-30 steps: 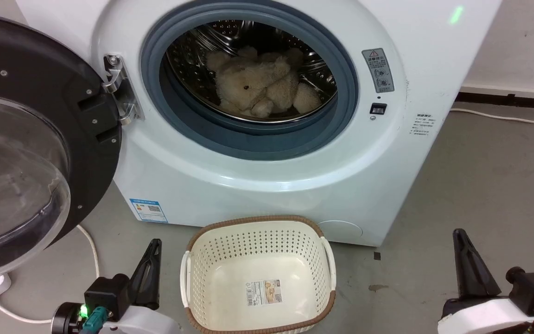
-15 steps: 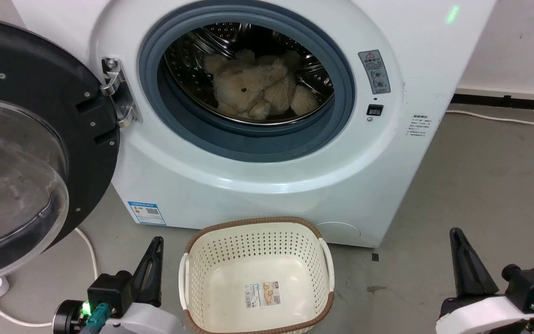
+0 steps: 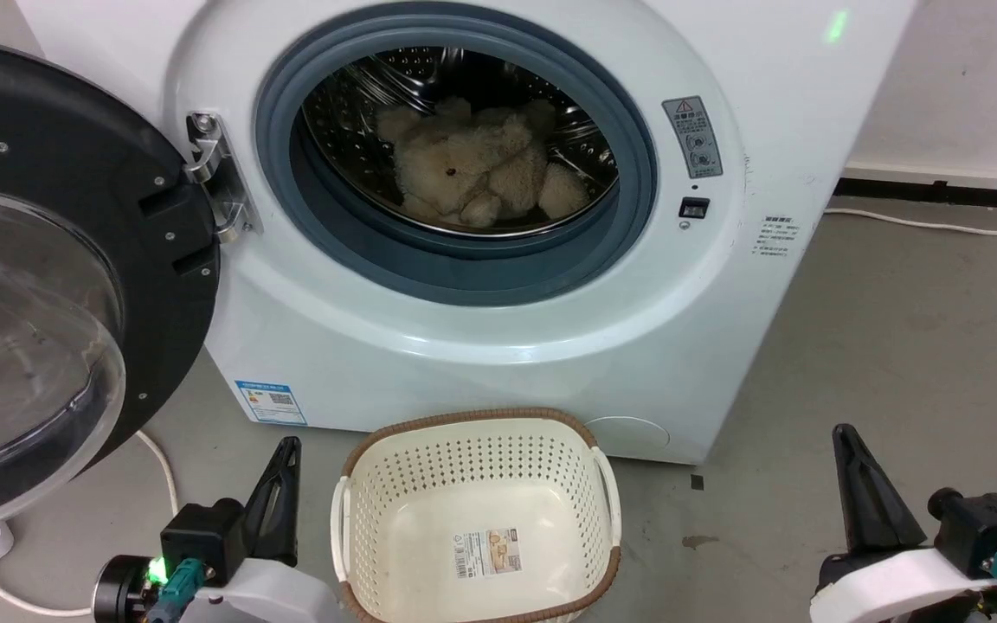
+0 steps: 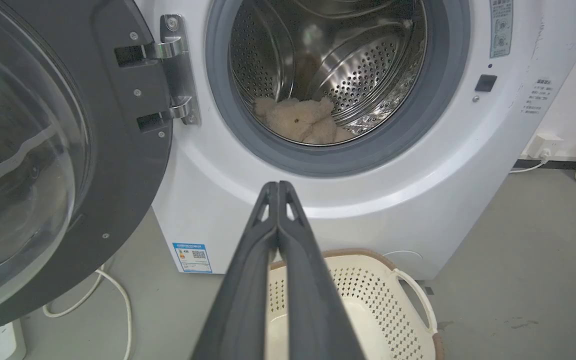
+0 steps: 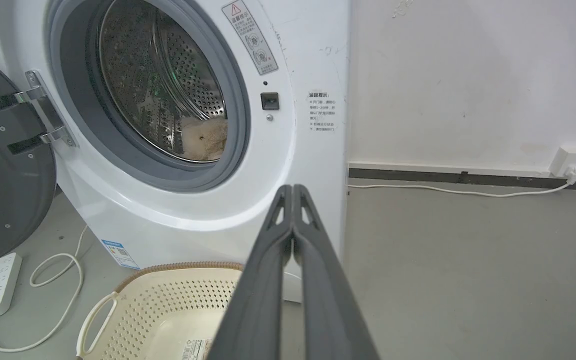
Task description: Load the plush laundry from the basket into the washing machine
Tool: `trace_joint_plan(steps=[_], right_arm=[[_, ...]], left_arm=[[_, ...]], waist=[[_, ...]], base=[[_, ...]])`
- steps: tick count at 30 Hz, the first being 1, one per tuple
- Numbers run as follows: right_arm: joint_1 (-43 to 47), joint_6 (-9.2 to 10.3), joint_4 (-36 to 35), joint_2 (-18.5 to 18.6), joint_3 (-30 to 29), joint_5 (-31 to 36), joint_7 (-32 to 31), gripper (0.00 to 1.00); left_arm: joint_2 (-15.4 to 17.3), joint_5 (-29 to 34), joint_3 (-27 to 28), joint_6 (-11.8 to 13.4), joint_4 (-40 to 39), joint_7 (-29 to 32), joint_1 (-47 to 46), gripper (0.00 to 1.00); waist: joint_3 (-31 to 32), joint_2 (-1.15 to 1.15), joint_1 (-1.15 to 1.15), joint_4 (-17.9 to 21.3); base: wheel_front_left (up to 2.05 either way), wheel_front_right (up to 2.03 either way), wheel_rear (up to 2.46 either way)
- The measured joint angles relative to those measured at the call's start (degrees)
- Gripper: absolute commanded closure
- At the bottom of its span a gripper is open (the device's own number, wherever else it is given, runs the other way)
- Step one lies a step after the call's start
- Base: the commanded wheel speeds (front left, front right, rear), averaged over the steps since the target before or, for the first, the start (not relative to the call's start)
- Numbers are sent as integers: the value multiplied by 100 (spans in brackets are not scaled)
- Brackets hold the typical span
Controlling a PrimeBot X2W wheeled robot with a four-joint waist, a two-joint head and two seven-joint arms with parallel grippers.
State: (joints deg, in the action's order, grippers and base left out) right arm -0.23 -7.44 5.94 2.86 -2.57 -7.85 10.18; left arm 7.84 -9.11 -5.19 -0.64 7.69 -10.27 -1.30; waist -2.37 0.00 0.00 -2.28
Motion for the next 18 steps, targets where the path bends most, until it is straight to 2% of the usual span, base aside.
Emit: trace_joint_plan(steps=[18], right_arm=[[0, 0, -120, 0, 58, 182, -209, 100]], left_arm=[[-129, 215, 94, 3, -160, 224, 0, 100]], waist=[[52, 0, 0, 50]], base=[[0, 0, 0]])
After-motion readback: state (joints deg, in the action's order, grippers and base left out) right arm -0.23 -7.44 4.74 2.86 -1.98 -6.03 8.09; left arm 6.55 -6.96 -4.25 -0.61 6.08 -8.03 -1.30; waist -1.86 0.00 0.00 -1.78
